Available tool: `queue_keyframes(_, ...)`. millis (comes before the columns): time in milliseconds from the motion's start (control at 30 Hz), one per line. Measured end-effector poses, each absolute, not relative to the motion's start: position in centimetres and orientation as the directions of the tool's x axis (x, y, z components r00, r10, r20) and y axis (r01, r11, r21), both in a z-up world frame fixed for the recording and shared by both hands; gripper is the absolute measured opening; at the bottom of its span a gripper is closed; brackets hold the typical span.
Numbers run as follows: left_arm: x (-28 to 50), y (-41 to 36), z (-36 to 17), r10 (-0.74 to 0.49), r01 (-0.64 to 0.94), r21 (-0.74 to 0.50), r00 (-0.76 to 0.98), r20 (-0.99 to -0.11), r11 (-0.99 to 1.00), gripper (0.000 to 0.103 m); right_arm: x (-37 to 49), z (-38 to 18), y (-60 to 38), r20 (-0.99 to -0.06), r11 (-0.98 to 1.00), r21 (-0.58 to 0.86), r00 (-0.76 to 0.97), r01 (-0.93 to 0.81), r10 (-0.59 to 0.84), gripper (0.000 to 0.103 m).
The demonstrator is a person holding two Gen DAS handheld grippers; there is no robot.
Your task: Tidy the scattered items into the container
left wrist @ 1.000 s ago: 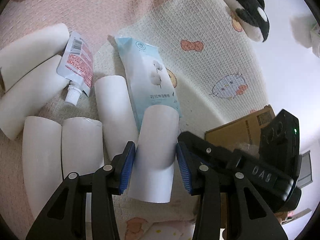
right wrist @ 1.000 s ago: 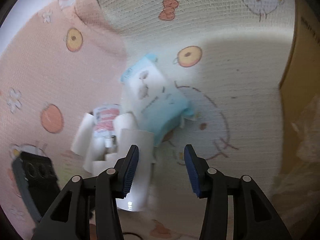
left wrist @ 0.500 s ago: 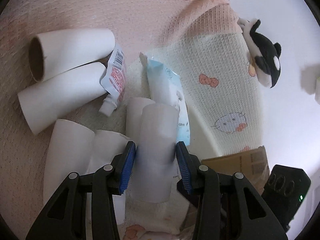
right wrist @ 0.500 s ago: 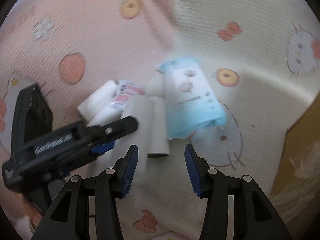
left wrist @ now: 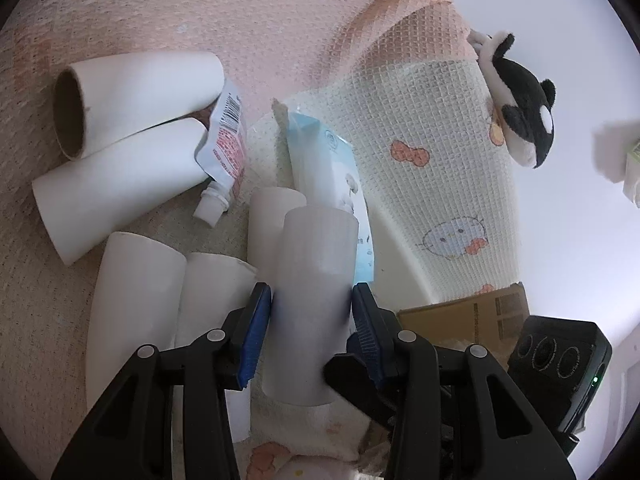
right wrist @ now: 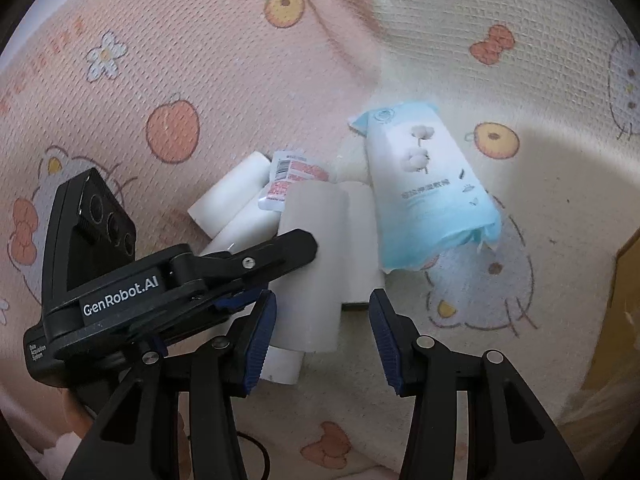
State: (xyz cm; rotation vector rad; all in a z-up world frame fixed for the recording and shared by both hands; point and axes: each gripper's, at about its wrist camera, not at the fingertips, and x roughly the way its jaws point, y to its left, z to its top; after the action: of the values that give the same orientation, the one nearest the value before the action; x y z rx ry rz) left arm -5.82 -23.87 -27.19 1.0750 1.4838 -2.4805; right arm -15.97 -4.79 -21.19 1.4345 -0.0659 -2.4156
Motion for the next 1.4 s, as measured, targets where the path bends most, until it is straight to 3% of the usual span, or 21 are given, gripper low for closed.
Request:
queue_keyframes(300,-5.8,-22.5,-26.9,0.325,0.345,-0.742,-0.736,-0.594,-0.575,0.045,-16.0,-21.9,-5.8,-0.864,-0.942,0.154,-0.422,0.298,-0.275,0.045)
queue_keyframes(967,-5.5,-20.0,-23.8,0.256,0.299,-0.609,-0.710,-0.657,-0.734,0.045,-15.2,-20.9,-6.2,-0.834,-0.924,0.106,-0.473,0.368,-0.284,0.043)
queue_keyframes(1400,-6.0,-18.3,-18.8,0.185,0.241,-0.507,-0.735,-0.652,-0.828,0.045,-14.3,-17.0,-6.1,-0.776,-0.925,0.083,-0.558,0.370,-0.293,0.043)
